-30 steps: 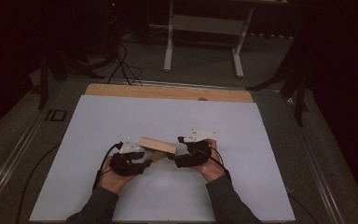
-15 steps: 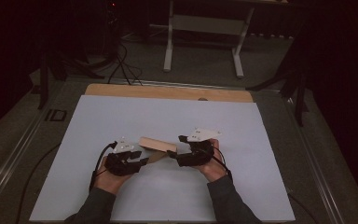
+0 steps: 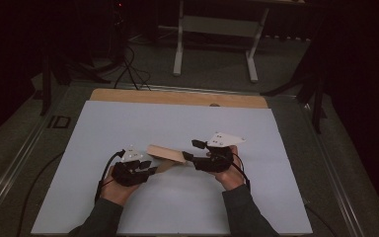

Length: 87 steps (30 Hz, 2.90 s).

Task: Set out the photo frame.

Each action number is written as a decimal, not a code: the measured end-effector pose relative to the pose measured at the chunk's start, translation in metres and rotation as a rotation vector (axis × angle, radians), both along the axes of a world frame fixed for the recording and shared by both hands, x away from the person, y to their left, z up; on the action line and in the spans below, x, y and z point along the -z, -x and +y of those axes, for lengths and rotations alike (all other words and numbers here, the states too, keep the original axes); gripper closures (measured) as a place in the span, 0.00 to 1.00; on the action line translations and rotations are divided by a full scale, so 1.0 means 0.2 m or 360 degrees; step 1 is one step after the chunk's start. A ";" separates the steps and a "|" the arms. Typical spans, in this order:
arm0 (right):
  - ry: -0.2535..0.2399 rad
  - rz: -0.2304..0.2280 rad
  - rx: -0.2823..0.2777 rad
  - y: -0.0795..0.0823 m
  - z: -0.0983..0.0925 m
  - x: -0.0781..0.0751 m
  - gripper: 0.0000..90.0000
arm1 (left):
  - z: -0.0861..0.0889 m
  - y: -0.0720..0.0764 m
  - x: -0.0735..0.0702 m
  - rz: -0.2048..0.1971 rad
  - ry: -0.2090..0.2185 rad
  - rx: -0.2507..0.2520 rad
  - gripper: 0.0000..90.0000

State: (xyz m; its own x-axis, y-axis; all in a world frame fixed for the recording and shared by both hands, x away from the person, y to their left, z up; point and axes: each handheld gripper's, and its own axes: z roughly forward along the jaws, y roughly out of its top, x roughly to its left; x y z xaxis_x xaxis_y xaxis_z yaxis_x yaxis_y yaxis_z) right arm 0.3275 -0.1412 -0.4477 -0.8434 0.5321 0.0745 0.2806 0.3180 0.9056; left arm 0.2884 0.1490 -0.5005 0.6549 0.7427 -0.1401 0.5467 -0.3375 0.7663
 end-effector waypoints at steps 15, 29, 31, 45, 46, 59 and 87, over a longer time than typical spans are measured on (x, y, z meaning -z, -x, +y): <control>0.0014 0.0004 0.0152 -0.04 0.00 0.06 0.72 | 0.01 0.00 -0.04 -0.0059 0.0043 0.0008 0.80; 0.0101 0.0053 0.0219 -0.08 0.05 0.14 0.98 | -0.01 -0.01 -0.06 -0.0090 0.0043 -0.0025 0.92; 0.0093 0.0074 0.0213 -0.08 0.06 0.15 0.99 | -0.01 -0.02 -0.06 -0.0092 0.0037 -0.0024 0.95; 0.0061 0.0113 0.0182 -0.08 0.07 0.15 0.99 | -0.05 -0.04 -0.05 -0.0092 0.0007 -0.0048 0.99; 0.0070 0.0105 0.0174 -0.07 0.08 0.15 0.99 | -0.05 -0.04 -0.05 -0.0091 0.0002 -0.0050 0.99; 0.0087 0.0091 0.0169 -0.06 0.08 0.14 0.99 | -0.06 -0.06 -0.05 -0.0081 0.0011 -0.0056 0.99; 0.0135 0.0076 0.0145 -0.03 0.10 0.15 0.99 | -0.11 -0.11 -0.07 -0.0065 -0.0003 -0.0036 0.99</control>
State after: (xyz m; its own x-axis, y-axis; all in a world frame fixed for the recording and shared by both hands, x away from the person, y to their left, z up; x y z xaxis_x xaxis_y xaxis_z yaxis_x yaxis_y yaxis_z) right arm 0.3333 -0.1213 -0.4784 -0.7876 0.6127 0.0650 0.3542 0.3639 0.8615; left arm 0.3096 0.1261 -0.4869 0.6432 0.7574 -0.1123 0.5224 -0.3269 0.7875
